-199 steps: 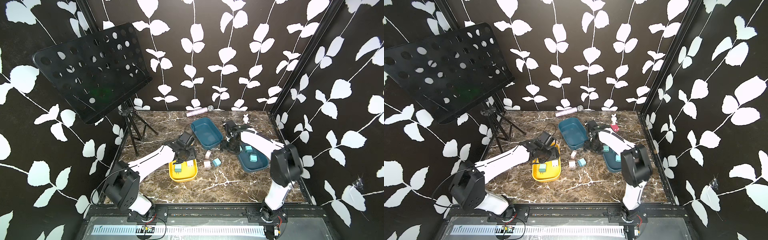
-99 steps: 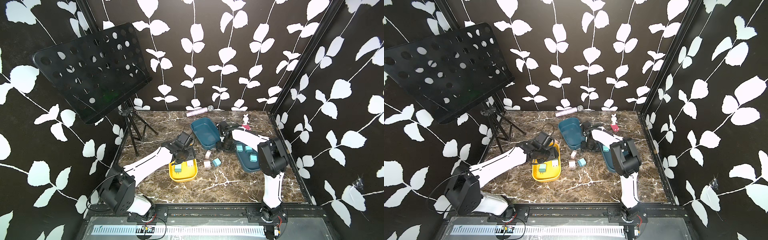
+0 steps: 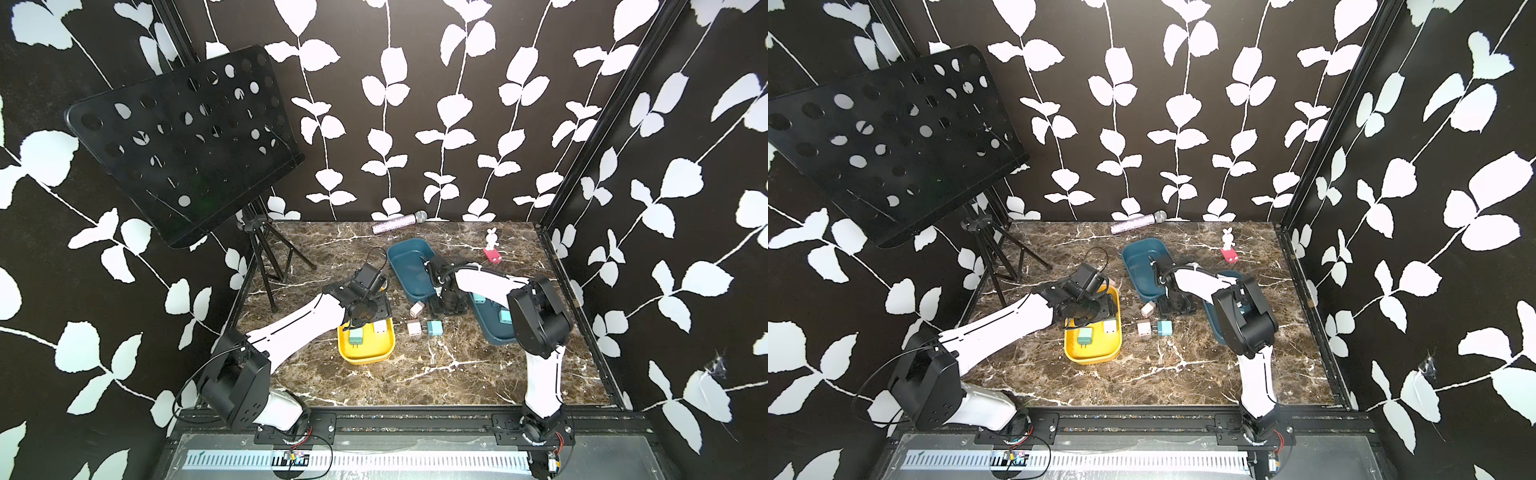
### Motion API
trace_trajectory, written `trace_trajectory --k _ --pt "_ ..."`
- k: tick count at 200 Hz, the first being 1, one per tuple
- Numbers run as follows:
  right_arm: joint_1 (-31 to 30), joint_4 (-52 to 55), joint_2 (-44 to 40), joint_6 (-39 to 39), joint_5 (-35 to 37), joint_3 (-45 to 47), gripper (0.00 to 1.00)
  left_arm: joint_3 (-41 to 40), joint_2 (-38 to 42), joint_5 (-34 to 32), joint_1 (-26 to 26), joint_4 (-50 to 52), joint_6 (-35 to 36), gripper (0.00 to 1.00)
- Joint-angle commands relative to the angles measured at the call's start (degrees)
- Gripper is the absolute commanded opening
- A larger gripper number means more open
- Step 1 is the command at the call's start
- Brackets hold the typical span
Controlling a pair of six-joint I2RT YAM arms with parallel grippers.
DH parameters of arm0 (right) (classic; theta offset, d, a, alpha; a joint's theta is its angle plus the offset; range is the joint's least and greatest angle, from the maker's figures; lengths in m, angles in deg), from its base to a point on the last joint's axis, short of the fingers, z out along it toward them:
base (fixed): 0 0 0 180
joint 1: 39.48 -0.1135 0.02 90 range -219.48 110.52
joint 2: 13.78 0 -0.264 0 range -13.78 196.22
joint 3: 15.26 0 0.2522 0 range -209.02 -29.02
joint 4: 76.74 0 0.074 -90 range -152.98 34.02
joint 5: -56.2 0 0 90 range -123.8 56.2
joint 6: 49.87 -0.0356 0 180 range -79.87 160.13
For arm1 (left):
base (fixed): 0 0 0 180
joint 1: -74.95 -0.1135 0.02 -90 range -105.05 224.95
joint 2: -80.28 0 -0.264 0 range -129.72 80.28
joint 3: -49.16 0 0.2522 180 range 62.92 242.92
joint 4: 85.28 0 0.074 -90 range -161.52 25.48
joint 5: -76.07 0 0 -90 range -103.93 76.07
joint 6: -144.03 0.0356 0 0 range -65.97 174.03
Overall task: Place the plugs by color into the storage box
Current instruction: Adjust the storage box at the center of the board, then pick up the plug from the center of the board.
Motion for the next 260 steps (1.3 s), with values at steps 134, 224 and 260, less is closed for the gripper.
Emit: trace_trajectory --k 134,224,260 --pt "-10.95 4.38 -17.51 2.33 -2.74 7.88 0.75 -0.75 2.0 -0.27 0.22 0.82 -0.32 0.68" --pt "-10.82 -4.28 -7.24 3.79 -0.67 8.87 0.73 -2.81 4.81 -0.82 0.2 1.97 -0.51 0.69" --pt "-10.93 -7.26 -8.12 2.78 -0.76 12.58 0.6 -4.34 6.21 -1.15 0.19 1.88 -0.91 0.68"
